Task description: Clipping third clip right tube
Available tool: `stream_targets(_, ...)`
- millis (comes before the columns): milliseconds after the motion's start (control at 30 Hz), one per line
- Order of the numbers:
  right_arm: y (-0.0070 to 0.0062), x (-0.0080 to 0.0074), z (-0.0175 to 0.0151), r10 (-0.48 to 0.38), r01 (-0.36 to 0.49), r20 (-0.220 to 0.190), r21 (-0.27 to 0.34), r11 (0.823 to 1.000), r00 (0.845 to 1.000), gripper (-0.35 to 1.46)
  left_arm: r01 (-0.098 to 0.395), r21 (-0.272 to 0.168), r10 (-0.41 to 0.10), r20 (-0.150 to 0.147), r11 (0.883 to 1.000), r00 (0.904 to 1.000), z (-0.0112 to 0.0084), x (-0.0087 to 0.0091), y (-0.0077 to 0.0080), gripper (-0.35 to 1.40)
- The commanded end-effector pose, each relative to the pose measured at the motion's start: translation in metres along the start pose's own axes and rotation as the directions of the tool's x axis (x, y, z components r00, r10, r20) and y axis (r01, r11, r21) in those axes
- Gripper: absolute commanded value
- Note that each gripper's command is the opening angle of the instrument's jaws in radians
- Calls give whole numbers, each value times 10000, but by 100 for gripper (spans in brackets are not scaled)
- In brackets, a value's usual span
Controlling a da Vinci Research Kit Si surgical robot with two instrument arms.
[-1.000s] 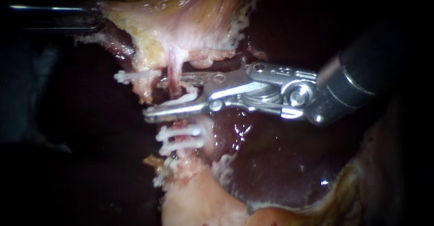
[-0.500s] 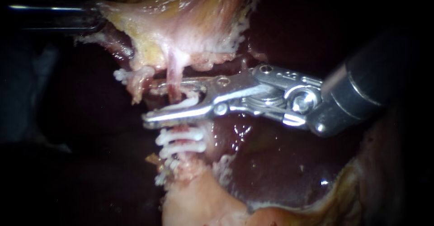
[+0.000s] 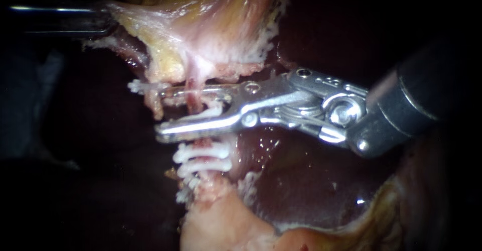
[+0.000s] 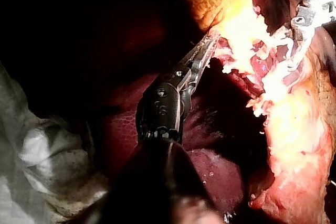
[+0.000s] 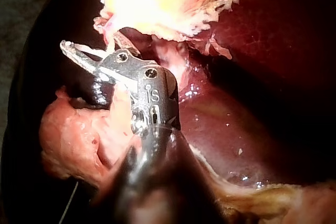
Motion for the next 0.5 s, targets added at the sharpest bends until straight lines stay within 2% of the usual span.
stream_targets(33,0,0,-1,51,-51,11,3,10000,10000,37,2,1,-2,-2,10000,10000,0,0,0,-35)
stream_targets(300,2,1,-3,412,-412,-2,-2,9991,9991,23,1,0,-1,-2,10000,10000,0,0,0,-35)
stream_targets(500,4,1,-6,762,-763,-83,-103,9970,9971,3,2,1,-2,-2,10000,10000,0,0,0,-35)
